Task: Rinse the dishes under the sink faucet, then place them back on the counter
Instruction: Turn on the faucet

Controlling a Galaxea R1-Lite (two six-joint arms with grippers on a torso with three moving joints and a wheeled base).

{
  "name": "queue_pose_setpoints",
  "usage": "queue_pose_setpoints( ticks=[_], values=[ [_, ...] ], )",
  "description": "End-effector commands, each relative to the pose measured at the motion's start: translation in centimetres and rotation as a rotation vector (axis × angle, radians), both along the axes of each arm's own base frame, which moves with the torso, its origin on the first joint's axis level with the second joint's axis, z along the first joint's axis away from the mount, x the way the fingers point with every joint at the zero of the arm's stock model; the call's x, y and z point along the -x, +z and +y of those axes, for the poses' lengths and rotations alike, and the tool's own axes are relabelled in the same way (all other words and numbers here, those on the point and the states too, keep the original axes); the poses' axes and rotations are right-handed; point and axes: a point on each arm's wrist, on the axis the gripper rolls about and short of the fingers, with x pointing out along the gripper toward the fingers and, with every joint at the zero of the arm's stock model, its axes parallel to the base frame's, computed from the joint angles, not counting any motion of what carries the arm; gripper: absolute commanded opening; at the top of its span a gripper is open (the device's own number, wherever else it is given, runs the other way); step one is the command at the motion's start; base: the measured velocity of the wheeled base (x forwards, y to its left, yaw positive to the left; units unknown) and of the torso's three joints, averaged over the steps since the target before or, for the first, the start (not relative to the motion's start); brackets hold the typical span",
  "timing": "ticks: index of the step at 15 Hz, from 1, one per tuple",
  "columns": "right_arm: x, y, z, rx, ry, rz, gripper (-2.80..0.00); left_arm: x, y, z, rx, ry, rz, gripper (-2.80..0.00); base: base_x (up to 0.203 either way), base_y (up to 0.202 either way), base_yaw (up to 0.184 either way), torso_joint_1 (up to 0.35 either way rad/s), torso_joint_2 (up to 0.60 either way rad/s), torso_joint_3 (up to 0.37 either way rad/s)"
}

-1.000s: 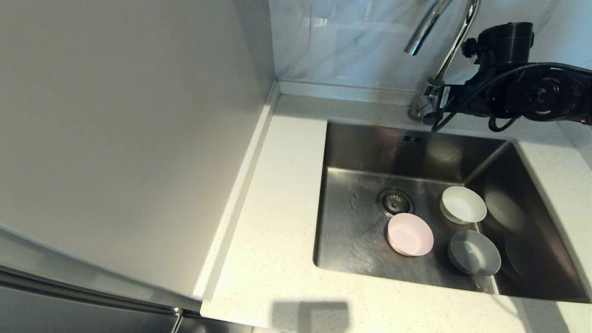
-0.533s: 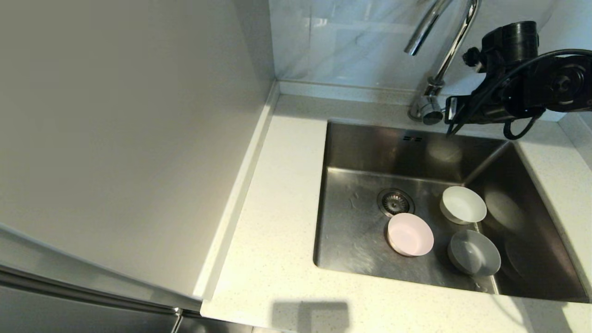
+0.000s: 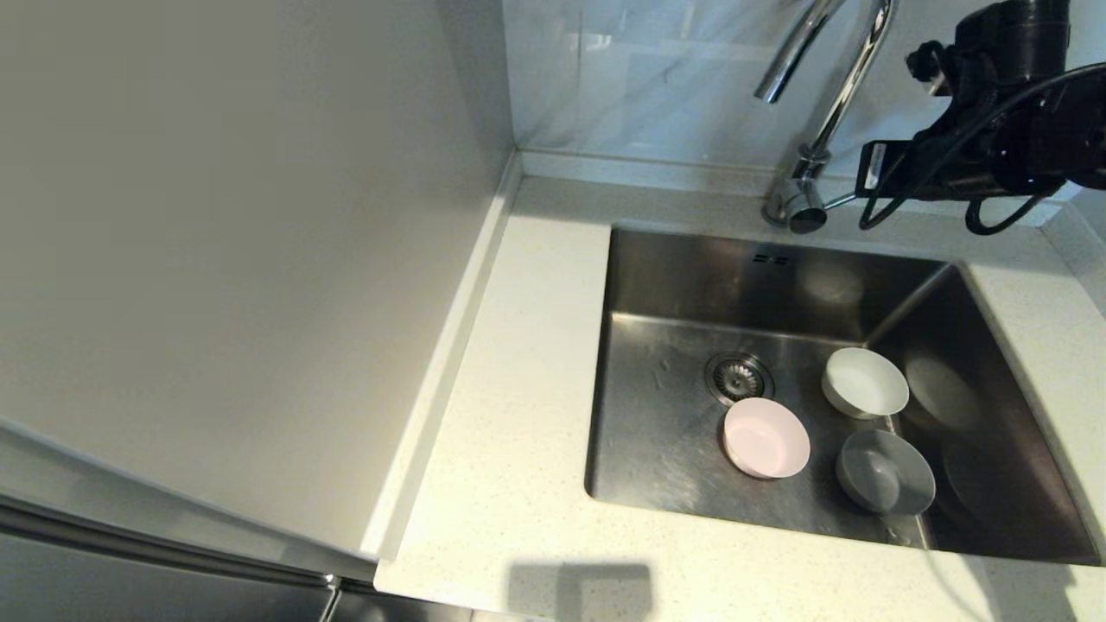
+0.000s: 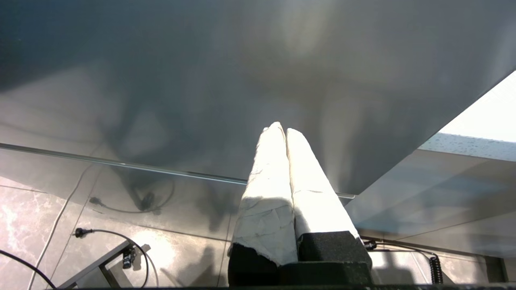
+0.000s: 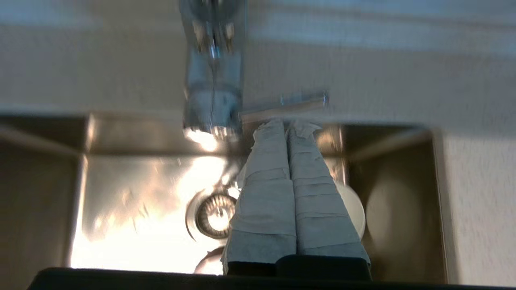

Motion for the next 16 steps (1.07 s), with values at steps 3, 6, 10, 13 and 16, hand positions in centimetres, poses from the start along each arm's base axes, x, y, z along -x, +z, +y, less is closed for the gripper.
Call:
queue_pose_setpoints(
  ticks=[3,6,10,13,16],
  values=[
    [-1.5,-0.5,0.1,-0.007,-0.001,-0.059,-2.8,0.0,0.0,0.0,0.0,0.002,-0.003,-2.8,0.0,0.0,0.0,0.0,0.0,0.0],
    [-3.8,-2.2,0.3,0.005,-0.004,-0.089,-2.8,0.0,0.0,0.0,0.0,0.0,-0.003,-2.8,0.0,0.0,0.0,0.0,0.0,0.0],
    [-5.8,-2.7,-0.4,0.068,-0.02,-0.196,-2.8,0.0,0.0,0.0,0.0,0.002,-0.003,-2.8,0.0,0.0,0.0,0.0,0.0,0.0],
    [-6.1,-2.7,-1.7,0.143,-0.039,-0.197,-2.8,0.0,0.0,0.0,0.001,0.002,-0.003,-2.8,0.0,0.0,0.0,0.0,0.0,0.0],
    [-6.2,-2.8,-2.3,0.179,-0.044,-0.178,-2.8,0.0,0.0,0.0,0.0,0.002,-0.003,-2.8,0.0,0.0,0.0,0.0,0.0,0.0]
  ],
)
